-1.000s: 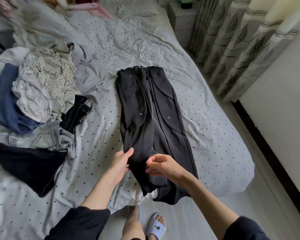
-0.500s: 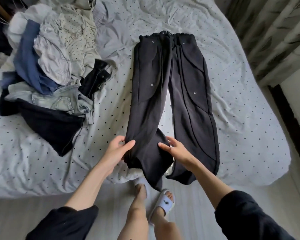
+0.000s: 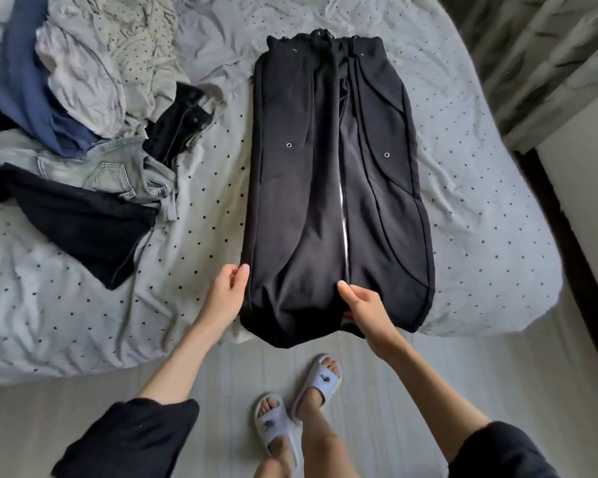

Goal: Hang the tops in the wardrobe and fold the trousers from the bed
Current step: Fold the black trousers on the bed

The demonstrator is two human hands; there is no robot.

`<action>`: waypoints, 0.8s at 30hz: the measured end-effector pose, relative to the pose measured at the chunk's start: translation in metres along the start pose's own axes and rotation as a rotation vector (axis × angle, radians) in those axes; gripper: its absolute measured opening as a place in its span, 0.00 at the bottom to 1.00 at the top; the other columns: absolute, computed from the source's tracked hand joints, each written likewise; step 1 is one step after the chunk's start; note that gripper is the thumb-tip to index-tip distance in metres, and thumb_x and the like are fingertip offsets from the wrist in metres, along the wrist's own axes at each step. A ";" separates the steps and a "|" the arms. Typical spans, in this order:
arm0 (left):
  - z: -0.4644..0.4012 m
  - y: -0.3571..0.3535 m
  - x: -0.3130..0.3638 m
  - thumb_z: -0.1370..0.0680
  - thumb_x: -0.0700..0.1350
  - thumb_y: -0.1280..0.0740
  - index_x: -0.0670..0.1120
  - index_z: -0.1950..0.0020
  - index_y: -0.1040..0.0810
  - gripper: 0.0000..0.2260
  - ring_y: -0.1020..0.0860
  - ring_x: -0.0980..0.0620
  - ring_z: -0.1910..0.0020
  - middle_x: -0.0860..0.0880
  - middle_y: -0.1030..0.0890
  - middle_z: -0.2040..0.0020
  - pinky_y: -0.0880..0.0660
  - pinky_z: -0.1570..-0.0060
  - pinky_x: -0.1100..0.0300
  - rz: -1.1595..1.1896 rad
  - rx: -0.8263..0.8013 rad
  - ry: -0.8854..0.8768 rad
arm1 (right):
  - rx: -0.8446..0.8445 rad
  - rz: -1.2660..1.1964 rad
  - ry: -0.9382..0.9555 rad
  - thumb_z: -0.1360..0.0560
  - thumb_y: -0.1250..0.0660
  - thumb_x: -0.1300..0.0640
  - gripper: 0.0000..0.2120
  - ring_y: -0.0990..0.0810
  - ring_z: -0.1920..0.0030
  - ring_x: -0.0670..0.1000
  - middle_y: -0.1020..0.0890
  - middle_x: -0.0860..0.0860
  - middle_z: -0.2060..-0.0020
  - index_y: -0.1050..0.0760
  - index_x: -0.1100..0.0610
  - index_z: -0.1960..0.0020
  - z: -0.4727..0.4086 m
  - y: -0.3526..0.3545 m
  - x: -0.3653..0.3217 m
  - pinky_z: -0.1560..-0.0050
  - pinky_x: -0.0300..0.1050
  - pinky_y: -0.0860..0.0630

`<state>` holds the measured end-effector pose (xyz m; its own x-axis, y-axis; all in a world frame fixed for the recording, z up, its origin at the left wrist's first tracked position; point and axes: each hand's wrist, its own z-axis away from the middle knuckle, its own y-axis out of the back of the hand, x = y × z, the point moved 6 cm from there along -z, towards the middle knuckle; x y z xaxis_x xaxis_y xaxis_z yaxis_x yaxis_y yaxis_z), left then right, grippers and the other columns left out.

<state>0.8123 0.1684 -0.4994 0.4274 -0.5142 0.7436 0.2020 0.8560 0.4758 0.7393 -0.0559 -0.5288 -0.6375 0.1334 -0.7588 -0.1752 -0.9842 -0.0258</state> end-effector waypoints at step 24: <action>0.062 -0.035 -0.135 0.21 0.36 0.39 0.35 0.32 0.33 0.17 0.26 0.43 0.39 0.36 0.26 0.36 0.30 0.47 0.59 -0.269 -0.437 0.294 | 0.077 0.526 -0.274 0.23 0.35 0.56 0.22 0.25 0.39 0.56 0.25 0.58 0.36 0.34 0.58 0.30 0.047 0.016 0.134 0.42 0.46 0.28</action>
<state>0.6929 0.2048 -0.5875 0.5243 -0.7335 0.4326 0.6547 0.6720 0.3461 0.6161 -0.0487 -0.6004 -0.8221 -0.3339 -0.4612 0.1686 -0.9164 0.3629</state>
